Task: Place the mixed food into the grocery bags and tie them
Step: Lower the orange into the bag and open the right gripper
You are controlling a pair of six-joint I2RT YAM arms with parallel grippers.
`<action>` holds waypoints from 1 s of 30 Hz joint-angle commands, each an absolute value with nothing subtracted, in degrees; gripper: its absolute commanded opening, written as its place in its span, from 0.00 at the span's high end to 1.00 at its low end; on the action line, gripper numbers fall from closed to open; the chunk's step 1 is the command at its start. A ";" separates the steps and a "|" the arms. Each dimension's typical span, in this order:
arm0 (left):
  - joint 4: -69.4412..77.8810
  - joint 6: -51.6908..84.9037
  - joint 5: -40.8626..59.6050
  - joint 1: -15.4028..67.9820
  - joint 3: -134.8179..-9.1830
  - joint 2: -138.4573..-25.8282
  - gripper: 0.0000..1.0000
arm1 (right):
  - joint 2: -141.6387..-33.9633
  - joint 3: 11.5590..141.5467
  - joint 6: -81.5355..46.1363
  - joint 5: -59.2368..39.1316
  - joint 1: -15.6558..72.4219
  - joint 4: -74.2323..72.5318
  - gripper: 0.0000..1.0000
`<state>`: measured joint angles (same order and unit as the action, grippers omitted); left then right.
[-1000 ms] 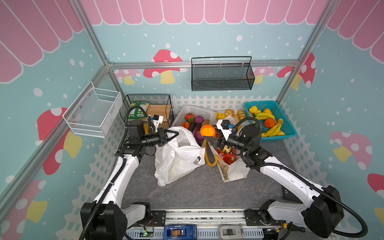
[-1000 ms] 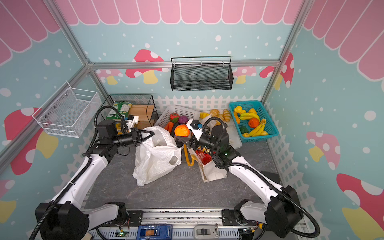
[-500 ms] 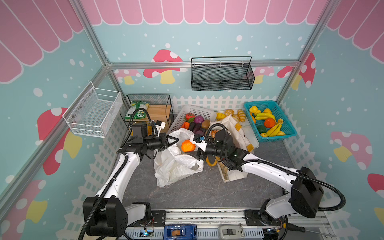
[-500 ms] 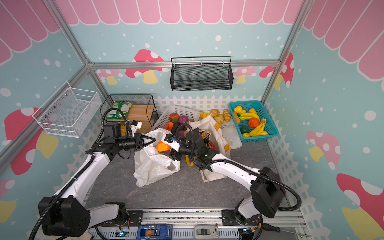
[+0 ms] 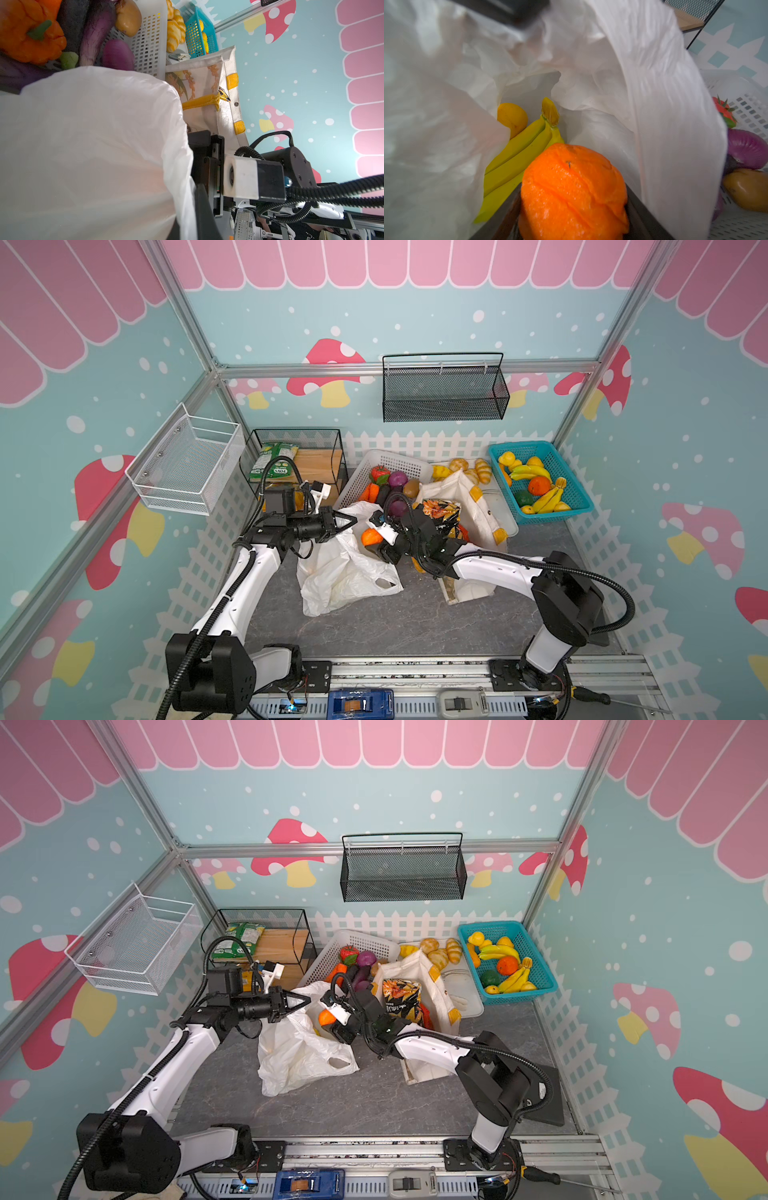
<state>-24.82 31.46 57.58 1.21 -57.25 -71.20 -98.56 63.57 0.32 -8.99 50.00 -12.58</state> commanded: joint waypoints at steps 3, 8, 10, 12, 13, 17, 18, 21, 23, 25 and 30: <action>-24.49 31.58 56.87 0.96 -58.01 -71.28 0.99 | -100.66 64.74 0.15 -14.60 52.73 -17.06 0.61; -22.54 33.50 56.82 1.09 -57.35 -70.94 0.99 | -102.93 64.60 -5.65 -21.39 52.89 -24.82 0.59; -21.17 34.79 56.95 1.05 -56.83 -70.63 0.99 | -104.04 64.67 -9.20 -21.53 52.89 -28.23 0.58; -19.22 36.59 57.21 1.12 -56.28 -70.40 0.99 | -105.29 65.24 -12.28 -20.13 53.16 -30.27 0.56; -18.22 37.60 57.30 1.14 -56.00 -70.17 0.99 | -105.99 65.81 -13.36 -19.28 53.34 -30.65 0.56; -14.41 41.30 57.56 1.23 -55.04 -69.28 0.99 | -108.33 67.94 -17.22 -13.22 54.75 -30.51 0.55; -13.41 42.22 57.50 1.32 -54.83 -68.98 0.99 | -108.37 68.39 -18.61 -12.30 54.89 -30.62 0.54; -12.20 43.24 56.72 1.23 -54.57 -68.52 0.99 | -111.06 69.70 -21.74 -11.43 55.47 -31.39 0.52; -12.03 43.40 56.43 1.24 -54.49 -68.38 0.99 | -111.36 70.05 -22.08 -12.35 55.96 -32.30 0.46; -11.92 43.51 56.43 1.29 -54.49 -68.46 0.99 | -110.97 69.55 -21.84 -12.98 56.16 -33.14 0.38; -11.69 43.42 56.51 1.30 -54.41 -68.55 0.99 | -109.25 66.53 -19.77 -12.57 56.16 -34.90 0.25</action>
